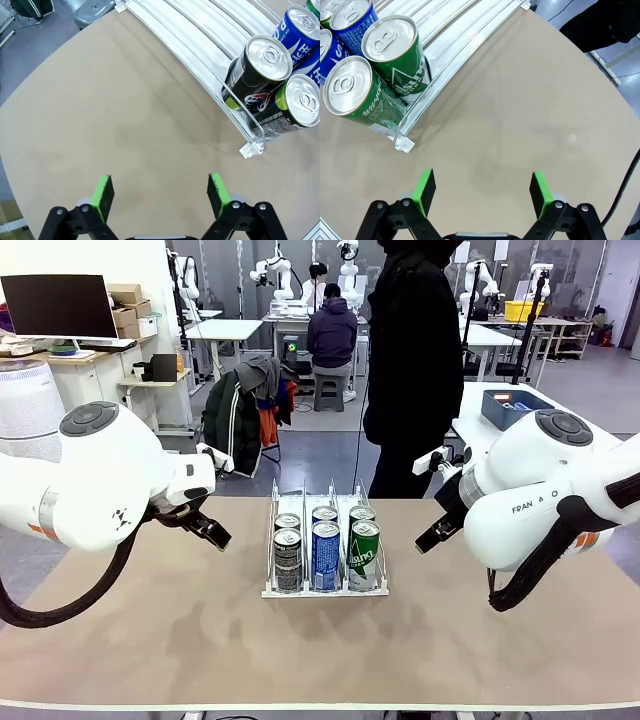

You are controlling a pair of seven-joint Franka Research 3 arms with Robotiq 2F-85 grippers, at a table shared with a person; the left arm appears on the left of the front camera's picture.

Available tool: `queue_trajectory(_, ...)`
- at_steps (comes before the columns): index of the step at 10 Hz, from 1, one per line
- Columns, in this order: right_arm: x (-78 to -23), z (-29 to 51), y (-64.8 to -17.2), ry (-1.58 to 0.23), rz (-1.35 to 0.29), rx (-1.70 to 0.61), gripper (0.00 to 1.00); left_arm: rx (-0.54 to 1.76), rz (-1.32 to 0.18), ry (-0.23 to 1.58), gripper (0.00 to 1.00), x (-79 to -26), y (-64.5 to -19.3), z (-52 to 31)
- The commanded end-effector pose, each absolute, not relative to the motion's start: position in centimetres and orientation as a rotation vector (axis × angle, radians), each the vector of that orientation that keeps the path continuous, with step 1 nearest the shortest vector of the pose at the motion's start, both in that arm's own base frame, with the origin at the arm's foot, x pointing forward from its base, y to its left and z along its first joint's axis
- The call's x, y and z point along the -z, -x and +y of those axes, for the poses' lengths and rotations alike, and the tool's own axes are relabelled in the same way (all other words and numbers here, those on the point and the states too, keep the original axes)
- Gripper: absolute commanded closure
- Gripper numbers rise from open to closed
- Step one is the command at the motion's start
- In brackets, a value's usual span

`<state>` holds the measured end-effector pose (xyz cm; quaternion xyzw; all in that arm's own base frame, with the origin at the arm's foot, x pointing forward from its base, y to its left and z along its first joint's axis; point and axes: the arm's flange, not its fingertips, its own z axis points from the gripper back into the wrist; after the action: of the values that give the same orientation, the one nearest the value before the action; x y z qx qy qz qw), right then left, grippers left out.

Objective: Fill the beverage cans into the dispenser.
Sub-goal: Pick up the Sprite handed by the human.

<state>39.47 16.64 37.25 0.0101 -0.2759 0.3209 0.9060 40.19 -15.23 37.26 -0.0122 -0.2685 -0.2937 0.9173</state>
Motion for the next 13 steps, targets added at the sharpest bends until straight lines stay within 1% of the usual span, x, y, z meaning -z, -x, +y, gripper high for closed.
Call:
queue_trajectory(1,-37.2,16.6,-39.5,-0.021,-0.57,-0.662,0.0,0.603,-0.552,0.025,0.0,-37.3,-40.2,-15.2)
queue_trajectory(2,-37.2,16.6,-39.5,-0.021,-0.57,-0.663,0.0,0.604,-0.552,0.025,0.0,-37.3,-40.2,-15.2)
queue_trajectory(3,-37.3,17.7,-37.4,-0.141,-0.536,-0.65,0.0,0.662,-0.46,0.063,0.0,-38.7,-39.2,-14.5)
queue_trajectory(4,-39.0,16.4,-36.7,-0.22,-0.495,-0.692,0.0,0.683,-0.45,0.142,0.0,-39.6,-38.2,-15.5)
queue_trajectory(5,-41.1,14.8,-38.1,-0.282,-0.469,-0.748,0.0,0.702,-0.489,0.194,0.0,-40.5,-38.7,-15.9)
queue_trajectory(6,-42.4,14.7,-37.0,-0.311,-0.46,-0.73,0.0,0.741,-0.481,0.223,0.0,-42.4,-37.3,-14.6)
queue_trajectory(7,-43.8,14.2,-36.4,-0.319,-0.474,-0.74,0.0,0.79,-0.513,0.233,0.0,-44.5,-37.0,-13.1)
queue_trajectory(8,-45.5,13.6,-36.7,-0.321,-0.504,-0.784,0.0,0.819,-0.578,0.237,0.0,-46.5,-37.0,-11.8)
queue_trajectory(10,-50.0,11.9,-34.7,-0.282,-0.523,-0.8,0.0,0.884,-0.618,0.244,0.0,-50.7,-33.5,-10.6)
queue_trajectory(11,-52.0,11.0,-34.8,-0.282,-0.565,-0.811,0.0,0.915,-0.639,0.261,0.0,-52.2,-33.7,-9.4)
queue_trajectory(13,-56.0,8.6,-33.9,-0.34,-0.634,-0.842,0.0,0.882,-0.652,0.206,0.0,-55.0,-32.7,-7.5)
